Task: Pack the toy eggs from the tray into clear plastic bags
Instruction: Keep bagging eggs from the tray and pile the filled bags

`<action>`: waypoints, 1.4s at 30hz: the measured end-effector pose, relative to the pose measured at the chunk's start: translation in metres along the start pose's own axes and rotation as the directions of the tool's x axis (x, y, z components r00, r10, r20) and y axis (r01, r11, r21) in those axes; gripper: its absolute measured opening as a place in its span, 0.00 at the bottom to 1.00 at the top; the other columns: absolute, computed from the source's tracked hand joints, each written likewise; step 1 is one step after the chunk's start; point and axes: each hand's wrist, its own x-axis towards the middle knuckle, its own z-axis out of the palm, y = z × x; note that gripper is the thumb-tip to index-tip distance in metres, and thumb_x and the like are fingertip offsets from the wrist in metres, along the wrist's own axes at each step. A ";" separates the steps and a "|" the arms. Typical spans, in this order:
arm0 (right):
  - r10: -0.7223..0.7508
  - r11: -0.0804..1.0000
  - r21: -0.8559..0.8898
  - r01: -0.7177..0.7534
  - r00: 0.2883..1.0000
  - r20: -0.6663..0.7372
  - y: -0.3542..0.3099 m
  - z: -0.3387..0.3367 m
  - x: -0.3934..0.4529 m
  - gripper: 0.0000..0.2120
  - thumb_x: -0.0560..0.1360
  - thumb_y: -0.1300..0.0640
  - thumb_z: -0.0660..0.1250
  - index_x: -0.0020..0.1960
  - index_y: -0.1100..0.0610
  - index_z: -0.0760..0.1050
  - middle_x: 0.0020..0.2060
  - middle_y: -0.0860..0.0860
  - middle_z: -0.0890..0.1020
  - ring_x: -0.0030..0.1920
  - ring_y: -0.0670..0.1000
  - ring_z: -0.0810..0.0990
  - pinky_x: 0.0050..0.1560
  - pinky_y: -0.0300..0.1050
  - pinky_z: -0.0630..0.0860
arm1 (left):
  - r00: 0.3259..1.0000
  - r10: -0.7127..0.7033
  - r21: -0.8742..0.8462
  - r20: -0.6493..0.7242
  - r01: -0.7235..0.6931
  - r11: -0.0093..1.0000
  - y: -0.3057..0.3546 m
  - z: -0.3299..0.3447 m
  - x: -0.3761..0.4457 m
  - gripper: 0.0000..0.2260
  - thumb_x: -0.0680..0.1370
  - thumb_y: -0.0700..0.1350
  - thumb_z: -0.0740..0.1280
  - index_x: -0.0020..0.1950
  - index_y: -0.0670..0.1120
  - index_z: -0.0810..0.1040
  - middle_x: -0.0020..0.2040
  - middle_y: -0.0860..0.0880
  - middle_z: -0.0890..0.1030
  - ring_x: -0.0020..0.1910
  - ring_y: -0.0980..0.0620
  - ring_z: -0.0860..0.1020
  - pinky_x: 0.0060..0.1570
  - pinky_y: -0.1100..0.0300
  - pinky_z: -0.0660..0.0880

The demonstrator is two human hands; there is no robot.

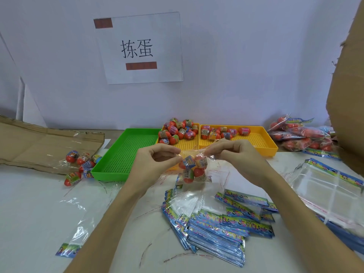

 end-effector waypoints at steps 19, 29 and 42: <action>0.038 0.987 0.163 -0.012 0.986 -0.161 -0.005 0.037 0.001 0.12 0.79 0.56 0.74 0.62 0.50 0.82 0.51 0.50 0.87 0.52 0.50 0.87 0.56 0.45 0.84 | 0.977 -0.085 -0.018 0.196 0.090 0.996 0.005 0.011 -0.004 0.13 0.74 0.52 0.77 0.54 0.47 0.86 0.49 0.42 0.87 0.40 0.51 0.81 0.35 0.62 0.76; 0.181 0.983 0.003 -0.182 0.981 0.075 -0.007 0.027 -0.001 0.22 0.81 0.41 0.64 0.55 0.58 0.85 0.45 0.56 0.88 0.48 0.55 0.88 0.47 0.42 0.84 | 0.982 -0.171 -0.267 0.083 0.187 0.945 0.008 0.011 -0.001 0.02 0.76 0.44 0.76 0.49 0.48 0.85 0.50 0.43 0.86 0.43 0.44 0.86 0.38 0.50 0.83; -0.030 0.997 -0.077 0.008 0.958 -0.285 -0.002 0.041 -0.001 0.05 0.75 0.51 0.77 0.44 0.52 0.87 0.35 0.46 0.86 0.34 0.43 0.81 0.36 0.36 0.78 | 0.953 -0.294 -0.440 -0.071 0.235 0.867 0.009 0.009 -0.001 0.08 0.72 0.43 0.78 0.49 0.42 0.86 0.49 0.41 0.88 0.41 0.49 0.86 0.35 0.56 0.83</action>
